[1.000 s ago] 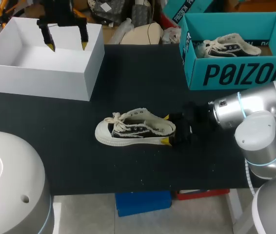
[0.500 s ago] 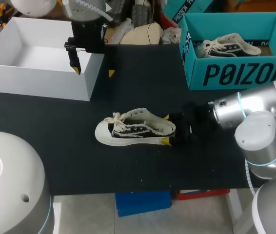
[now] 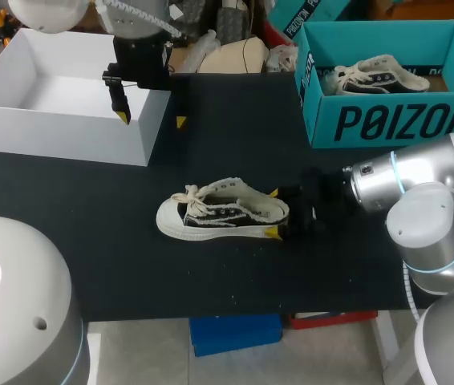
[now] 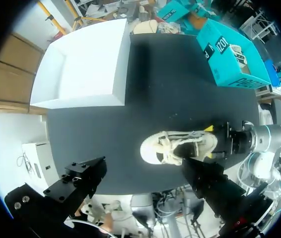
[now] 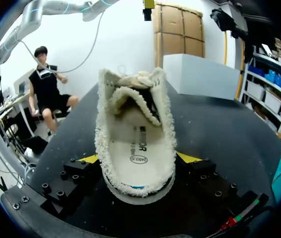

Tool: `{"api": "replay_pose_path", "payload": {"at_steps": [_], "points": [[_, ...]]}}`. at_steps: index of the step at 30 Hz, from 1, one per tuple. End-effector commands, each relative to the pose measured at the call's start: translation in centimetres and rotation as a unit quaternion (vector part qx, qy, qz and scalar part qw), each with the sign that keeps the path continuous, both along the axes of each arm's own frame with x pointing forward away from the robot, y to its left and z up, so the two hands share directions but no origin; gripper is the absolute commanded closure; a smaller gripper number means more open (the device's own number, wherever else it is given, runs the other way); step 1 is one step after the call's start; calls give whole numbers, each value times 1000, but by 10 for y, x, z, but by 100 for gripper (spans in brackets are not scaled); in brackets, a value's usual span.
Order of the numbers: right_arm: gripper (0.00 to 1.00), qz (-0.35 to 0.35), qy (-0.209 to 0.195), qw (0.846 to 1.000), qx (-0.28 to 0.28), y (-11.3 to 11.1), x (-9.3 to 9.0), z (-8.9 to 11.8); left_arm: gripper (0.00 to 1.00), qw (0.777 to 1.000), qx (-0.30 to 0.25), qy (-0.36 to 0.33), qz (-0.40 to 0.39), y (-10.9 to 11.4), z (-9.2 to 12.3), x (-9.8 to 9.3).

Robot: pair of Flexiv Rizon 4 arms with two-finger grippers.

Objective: Take the shoe out of the shoebox, open the shoe tongue, remove and reinsert the insole, then place the shoe into the shoebox

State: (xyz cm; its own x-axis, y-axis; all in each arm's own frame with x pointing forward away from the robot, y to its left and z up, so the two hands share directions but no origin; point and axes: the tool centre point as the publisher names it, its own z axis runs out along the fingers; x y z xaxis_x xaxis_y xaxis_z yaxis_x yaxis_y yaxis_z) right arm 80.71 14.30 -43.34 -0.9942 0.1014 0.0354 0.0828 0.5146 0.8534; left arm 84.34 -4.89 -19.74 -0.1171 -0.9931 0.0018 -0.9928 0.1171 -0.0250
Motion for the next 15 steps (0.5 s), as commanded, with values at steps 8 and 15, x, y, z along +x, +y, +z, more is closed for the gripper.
{"api": "replay_pose_path", "payload": {"at_steps": [8, 15], "points": [[100, -1, 0, 1000, 0, 2, 1, -2, 0, 997, 55, -35, 44, -24, -12, -23], [100, -1, 0, 1000, 0, 2, 1, -2, 0, 994, 98, -4, 50, -59, -35, -40]]}}
